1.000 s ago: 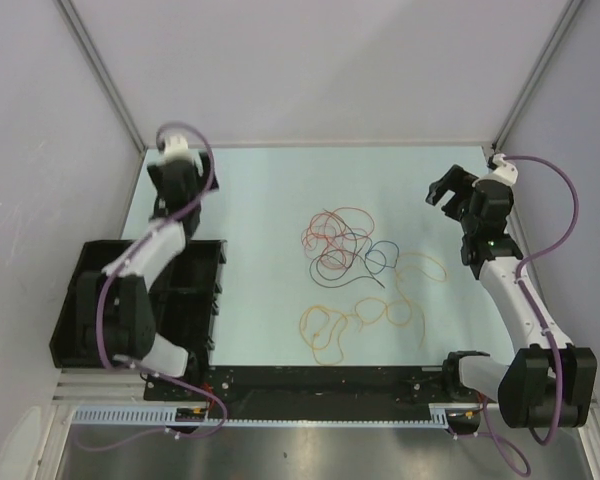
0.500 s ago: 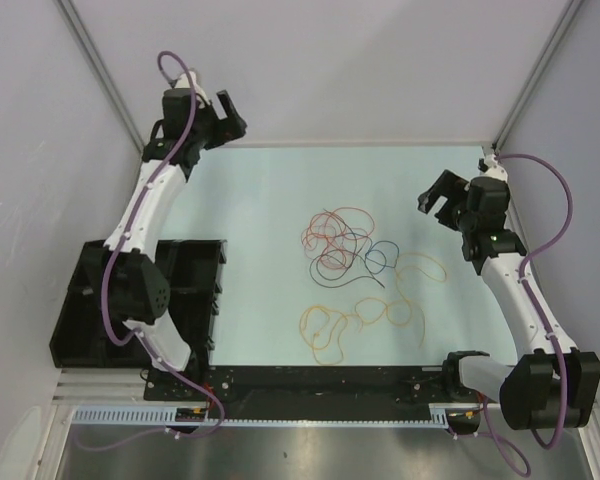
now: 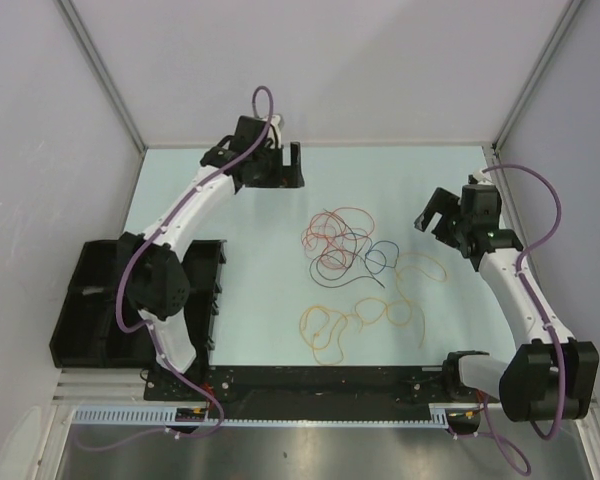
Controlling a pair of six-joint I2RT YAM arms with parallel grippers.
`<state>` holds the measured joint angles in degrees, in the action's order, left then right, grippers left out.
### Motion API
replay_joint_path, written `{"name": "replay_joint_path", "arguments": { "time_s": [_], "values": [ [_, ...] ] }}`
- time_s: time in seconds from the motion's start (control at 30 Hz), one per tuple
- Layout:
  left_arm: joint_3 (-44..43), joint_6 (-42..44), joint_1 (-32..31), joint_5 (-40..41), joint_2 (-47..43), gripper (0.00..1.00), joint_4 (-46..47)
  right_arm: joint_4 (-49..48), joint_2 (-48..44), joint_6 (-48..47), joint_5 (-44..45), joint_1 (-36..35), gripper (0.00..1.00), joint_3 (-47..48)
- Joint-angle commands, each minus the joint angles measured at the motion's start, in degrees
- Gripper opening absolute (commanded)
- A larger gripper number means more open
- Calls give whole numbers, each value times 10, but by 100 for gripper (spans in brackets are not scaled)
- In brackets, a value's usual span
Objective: Untangle the cables
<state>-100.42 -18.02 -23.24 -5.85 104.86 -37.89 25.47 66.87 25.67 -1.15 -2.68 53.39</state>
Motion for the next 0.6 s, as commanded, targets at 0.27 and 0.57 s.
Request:
{"name": "replay_joint_path", "arguments": {
  "time_s": [0.27, 0.57],
  "values": [
    [-119, 34, -127, 140, 96, 100, -124, 48, 20, -2, -7, -16, 100, 24],
    [-28, -38, -152, 41, 96, 100, -69, 68, 23, -19, -5, -23, 100, 24]
  ]
}}
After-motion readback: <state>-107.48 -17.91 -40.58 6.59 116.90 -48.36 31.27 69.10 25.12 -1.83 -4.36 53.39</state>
